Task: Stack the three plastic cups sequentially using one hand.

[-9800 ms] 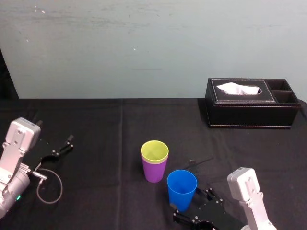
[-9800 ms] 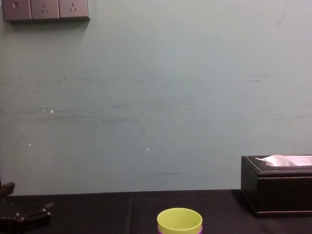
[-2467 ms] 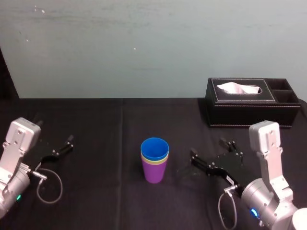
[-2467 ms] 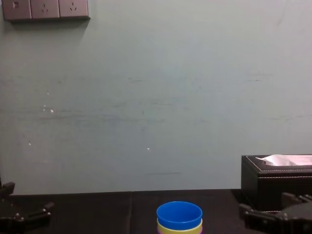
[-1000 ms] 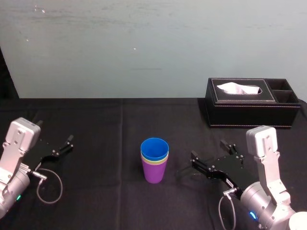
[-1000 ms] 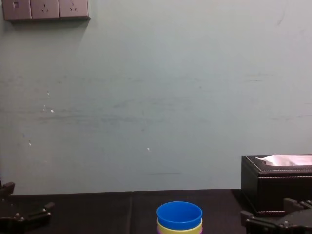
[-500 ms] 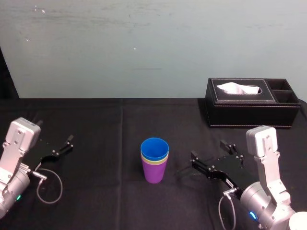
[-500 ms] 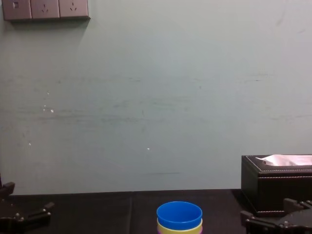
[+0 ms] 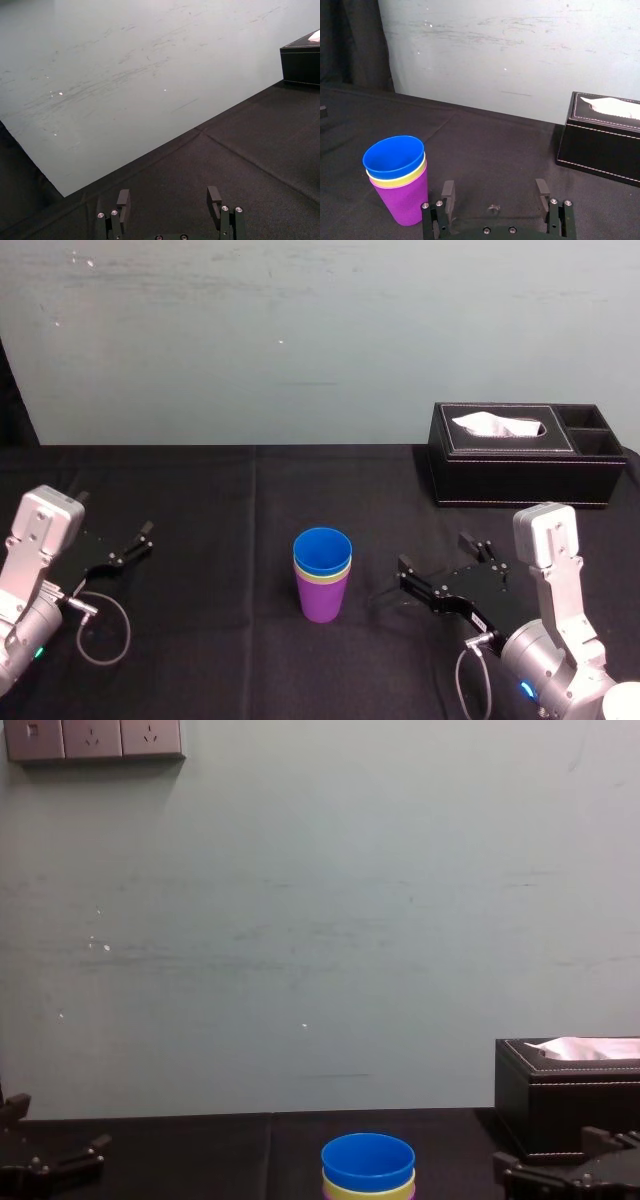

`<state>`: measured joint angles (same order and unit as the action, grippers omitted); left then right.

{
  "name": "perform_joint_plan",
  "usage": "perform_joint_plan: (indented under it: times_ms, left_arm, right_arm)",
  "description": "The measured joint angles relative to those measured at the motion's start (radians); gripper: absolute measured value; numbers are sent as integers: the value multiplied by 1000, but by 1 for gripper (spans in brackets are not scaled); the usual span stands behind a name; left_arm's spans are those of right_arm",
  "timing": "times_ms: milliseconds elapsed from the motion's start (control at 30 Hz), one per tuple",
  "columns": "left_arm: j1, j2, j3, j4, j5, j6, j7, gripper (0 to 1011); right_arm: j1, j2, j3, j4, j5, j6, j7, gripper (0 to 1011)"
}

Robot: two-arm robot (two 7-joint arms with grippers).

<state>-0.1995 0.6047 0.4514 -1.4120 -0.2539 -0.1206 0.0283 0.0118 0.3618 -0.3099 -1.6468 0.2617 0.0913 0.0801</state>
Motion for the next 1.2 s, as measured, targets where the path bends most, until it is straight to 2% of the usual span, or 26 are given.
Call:
perform_joint_plan:
  times_ms: [1200]
  left_arm:
    - [0,0,0,0,0,0,0,1000]
  right_arm:
    - [0,0,0,0,0,0,0,1003]
